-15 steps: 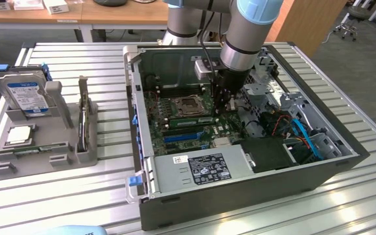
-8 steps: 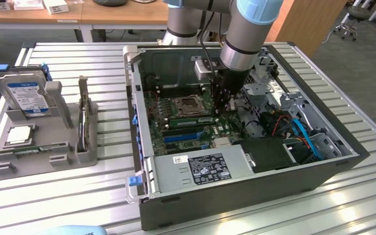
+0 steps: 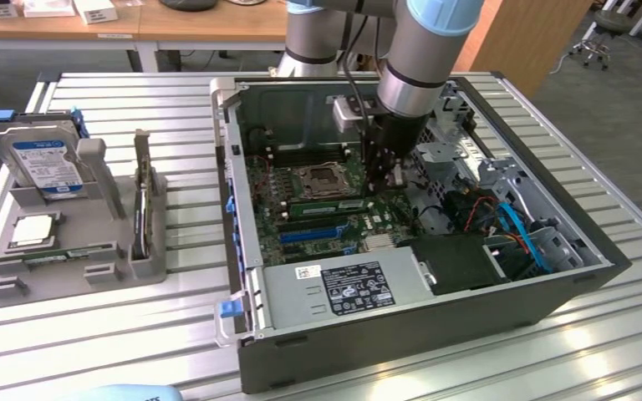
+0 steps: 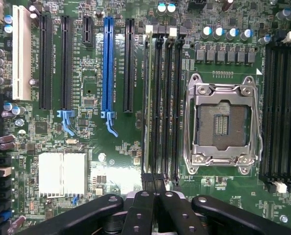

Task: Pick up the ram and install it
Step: 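Press down the ram until it locks into place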

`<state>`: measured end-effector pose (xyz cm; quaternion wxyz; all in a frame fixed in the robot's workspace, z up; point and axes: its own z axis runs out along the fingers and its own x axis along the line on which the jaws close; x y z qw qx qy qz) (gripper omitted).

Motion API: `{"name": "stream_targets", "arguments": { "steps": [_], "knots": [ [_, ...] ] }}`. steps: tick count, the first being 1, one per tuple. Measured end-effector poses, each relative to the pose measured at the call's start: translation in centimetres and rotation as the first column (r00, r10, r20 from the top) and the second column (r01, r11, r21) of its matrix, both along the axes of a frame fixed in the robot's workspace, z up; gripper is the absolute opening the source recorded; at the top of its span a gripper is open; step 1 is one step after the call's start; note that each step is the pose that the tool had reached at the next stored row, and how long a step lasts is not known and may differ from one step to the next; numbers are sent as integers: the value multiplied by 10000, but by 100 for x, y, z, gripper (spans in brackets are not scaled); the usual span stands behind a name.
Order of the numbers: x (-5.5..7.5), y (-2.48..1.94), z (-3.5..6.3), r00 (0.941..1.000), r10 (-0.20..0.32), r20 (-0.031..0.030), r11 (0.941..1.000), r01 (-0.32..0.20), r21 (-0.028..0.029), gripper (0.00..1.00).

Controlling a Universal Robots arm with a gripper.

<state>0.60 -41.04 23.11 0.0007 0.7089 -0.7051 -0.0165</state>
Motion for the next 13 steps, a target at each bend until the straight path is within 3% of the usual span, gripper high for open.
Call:
{"name": "stream_targets", "arguments": {
  "steps": [7,13],
  "knots": [
    [0,0,91,10000,0,0,10000,0,0,10],
    [-2,0,93,10000,1,0,10000,-1,1,10]
  ]
}}
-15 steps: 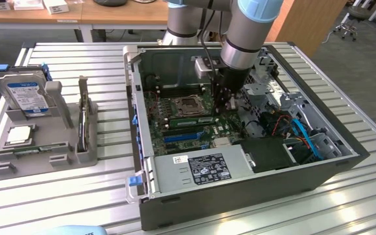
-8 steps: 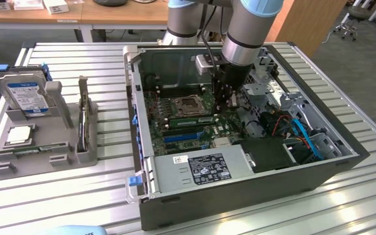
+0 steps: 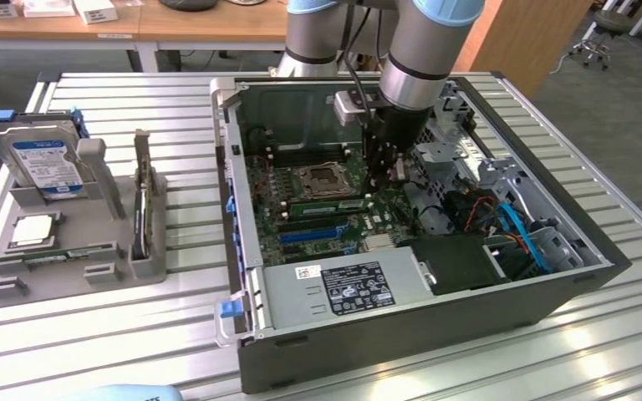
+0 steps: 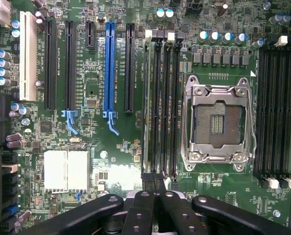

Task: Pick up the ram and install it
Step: 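Press down the ram until it locks into place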

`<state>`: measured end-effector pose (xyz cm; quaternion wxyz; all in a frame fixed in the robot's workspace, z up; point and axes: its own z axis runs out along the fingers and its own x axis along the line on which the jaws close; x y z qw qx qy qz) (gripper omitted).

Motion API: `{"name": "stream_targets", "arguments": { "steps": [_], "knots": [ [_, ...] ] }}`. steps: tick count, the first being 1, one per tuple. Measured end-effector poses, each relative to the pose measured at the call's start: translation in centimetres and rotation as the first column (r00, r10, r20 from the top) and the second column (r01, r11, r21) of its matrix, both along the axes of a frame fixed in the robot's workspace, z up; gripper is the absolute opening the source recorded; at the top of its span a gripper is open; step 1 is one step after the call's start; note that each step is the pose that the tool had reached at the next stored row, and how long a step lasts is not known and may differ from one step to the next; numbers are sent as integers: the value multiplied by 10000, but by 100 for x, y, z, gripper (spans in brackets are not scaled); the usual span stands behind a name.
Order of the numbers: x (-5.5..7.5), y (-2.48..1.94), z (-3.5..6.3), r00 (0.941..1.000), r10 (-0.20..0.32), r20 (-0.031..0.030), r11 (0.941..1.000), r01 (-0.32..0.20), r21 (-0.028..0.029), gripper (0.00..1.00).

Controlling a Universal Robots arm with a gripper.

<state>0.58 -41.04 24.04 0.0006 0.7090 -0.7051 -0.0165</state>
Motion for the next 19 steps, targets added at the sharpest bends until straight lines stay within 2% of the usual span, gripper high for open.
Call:
{"name": "stream_targets", "arguments": {
  "steps": [19],
  "knots": [
    [-485,0,-2,10000,-1,15,10000,1,-1,10]
  ]
}}
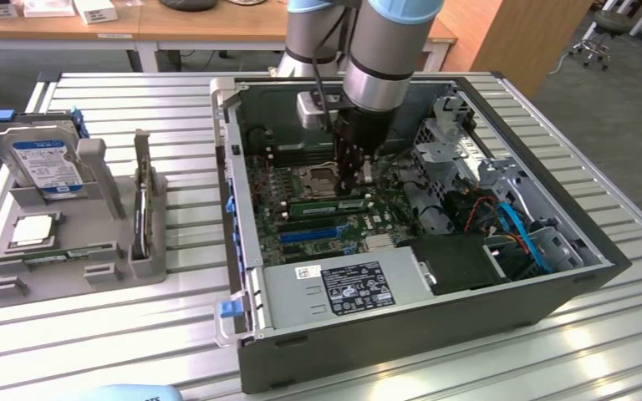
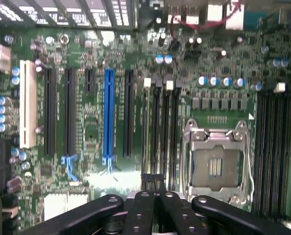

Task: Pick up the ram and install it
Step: 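Press down the ram until it locks into place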

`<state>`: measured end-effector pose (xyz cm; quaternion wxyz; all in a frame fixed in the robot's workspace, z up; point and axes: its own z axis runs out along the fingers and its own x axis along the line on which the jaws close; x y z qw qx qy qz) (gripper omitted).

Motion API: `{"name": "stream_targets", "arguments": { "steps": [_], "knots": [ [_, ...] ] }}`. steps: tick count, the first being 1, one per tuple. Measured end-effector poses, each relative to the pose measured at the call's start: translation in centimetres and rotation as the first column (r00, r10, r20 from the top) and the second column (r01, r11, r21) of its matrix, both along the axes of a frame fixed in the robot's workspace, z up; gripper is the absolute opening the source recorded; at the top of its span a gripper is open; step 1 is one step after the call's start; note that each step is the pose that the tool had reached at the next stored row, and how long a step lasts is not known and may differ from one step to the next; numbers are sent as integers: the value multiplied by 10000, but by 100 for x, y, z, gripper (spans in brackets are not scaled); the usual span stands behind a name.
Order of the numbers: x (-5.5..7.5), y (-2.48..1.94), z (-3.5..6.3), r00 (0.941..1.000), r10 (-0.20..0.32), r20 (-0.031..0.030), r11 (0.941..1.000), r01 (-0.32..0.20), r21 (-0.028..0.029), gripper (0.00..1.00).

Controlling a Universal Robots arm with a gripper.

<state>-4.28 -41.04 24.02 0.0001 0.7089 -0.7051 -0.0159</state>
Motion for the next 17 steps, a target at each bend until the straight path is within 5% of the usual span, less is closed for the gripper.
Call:
{"name": "stream_targets", "arguments": {
  "steps": [17],
  "knots": [
    [-361,1,-3,10000,0,0,10000,0,0,10]
  ]
}}
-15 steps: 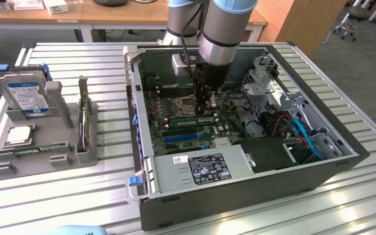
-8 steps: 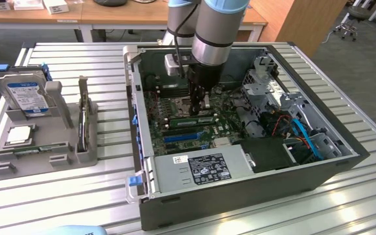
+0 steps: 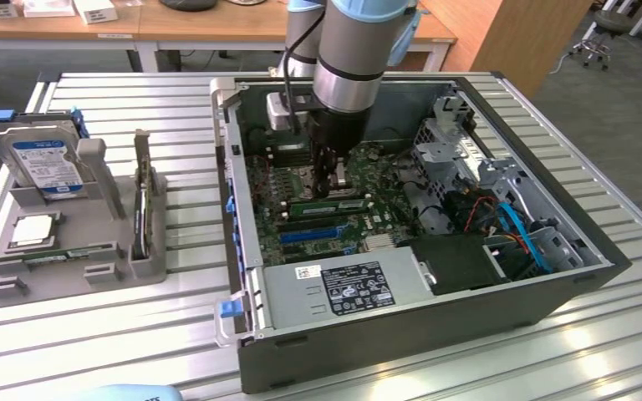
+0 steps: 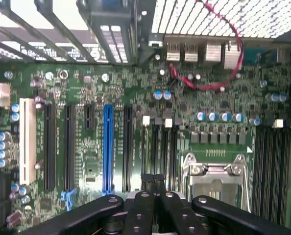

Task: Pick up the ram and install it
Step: 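Press down the ram until it locks into place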

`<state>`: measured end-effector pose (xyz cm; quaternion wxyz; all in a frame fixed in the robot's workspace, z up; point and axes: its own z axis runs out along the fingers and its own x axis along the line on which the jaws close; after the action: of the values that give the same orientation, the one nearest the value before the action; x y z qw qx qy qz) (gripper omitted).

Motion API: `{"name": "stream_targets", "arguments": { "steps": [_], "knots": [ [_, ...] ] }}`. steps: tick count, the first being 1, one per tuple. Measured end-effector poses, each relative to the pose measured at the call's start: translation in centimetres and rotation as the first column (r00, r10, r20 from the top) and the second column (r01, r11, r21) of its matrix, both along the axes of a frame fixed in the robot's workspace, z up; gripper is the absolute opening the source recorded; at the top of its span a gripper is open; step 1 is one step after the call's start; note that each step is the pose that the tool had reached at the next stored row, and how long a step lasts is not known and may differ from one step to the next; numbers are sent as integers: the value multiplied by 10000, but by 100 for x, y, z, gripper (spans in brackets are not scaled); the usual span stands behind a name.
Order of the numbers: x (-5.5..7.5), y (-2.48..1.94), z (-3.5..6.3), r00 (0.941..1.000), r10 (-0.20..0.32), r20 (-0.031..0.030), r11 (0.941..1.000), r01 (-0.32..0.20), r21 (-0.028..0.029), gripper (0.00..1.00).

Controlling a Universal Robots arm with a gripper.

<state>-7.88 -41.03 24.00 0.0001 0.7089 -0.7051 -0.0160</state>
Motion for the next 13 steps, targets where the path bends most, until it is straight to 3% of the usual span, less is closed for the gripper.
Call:
{"name": "stream_targets", "arguments": {
  "steps": [13],
  "knots": [
    [-33,-16,0,10000,1,0,10000,-1,0,10]
  ]
}}
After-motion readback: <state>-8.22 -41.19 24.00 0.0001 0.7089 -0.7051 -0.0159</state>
